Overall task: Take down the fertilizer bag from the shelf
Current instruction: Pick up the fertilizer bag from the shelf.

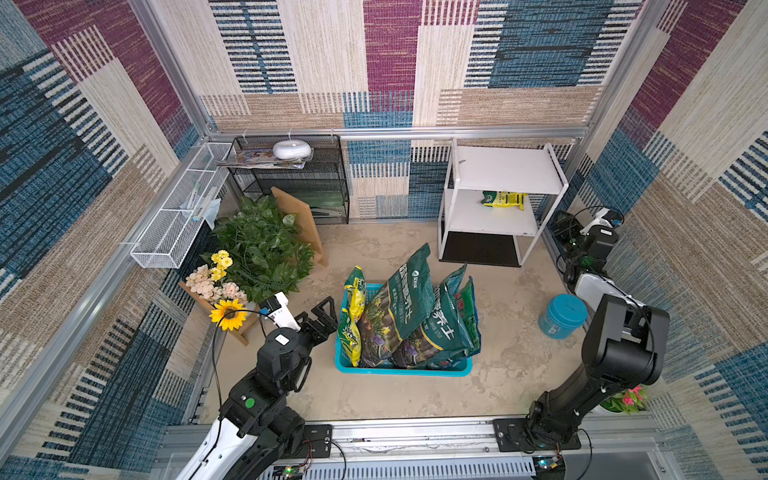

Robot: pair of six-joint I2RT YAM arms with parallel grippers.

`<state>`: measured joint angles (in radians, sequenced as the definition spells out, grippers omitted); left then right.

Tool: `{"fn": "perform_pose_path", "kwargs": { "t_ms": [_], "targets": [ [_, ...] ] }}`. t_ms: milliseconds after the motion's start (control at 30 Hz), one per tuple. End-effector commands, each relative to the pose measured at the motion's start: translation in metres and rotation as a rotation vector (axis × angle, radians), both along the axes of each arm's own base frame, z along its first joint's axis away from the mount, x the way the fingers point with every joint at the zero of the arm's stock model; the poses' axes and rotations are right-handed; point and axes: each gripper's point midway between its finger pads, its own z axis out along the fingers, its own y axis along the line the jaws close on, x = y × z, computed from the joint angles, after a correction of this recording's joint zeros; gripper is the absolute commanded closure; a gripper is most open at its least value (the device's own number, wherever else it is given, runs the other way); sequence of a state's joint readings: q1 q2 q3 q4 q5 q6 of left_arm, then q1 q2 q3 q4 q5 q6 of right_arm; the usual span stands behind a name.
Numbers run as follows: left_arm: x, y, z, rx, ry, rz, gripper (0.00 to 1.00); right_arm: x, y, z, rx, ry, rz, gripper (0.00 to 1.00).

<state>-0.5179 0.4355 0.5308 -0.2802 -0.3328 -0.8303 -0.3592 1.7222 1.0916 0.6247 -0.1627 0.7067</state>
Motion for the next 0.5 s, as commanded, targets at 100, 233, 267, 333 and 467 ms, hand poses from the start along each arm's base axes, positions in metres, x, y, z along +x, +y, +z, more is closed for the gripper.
{"fn": "perform_pose_path", "kwargs": {
  "t_ms": [100, 233, 267, 333, 467],
  "targets": [
    [-0.001, 0.002, 0.008, -0.004, -0.03, 0.006, 0.01, 0.007, 0.012, 0.011, 0.014, -0.045, 0.042, 0.15],
    [-0.001, 0.001, 0.01, -0.012, -0.036, -0.001, 0.01, 0.011, 0.019, 0.006, 0.031, -0.021, 0.065, 0.15],
    [-0.002, 0.001, 0.01, -0.013, -0.034, -0.003, 0.01, 0.012, 0.022, 0.002, 0.039, 0.002, 0.069, 0.16],
    [-0.002, 0.0, 0.01, -0.016, -0.035, -0.006, 0.01, 0.015, 0.029, -0.001, 0.031, 0.026, 0.085, 0.17],
    [-0.003, 0.002, 0.011, -0.015, -0.04, -0.002, 0.01, 0.012, 0.029, -0.014, 0.043, 0.089, 0.074, 0.17]
  ]
}}
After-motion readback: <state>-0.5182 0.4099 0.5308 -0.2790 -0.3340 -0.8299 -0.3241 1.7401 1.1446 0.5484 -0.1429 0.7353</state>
